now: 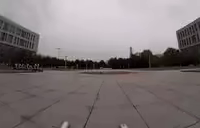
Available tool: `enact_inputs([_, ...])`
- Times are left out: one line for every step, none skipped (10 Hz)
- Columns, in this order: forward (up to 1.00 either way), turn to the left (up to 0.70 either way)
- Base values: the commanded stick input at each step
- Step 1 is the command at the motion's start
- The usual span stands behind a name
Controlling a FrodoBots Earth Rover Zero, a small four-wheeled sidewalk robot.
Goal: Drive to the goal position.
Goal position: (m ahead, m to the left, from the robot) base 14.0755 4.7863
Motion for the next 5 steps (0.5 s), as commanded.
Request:
enact_inputs([0.70,0.00])
enact_inputs([0.70,0.00])
enact_inputs([0.70,0.00])
enact_inputs([0.70,0.00])
enact_inputs([0.70,0.00])
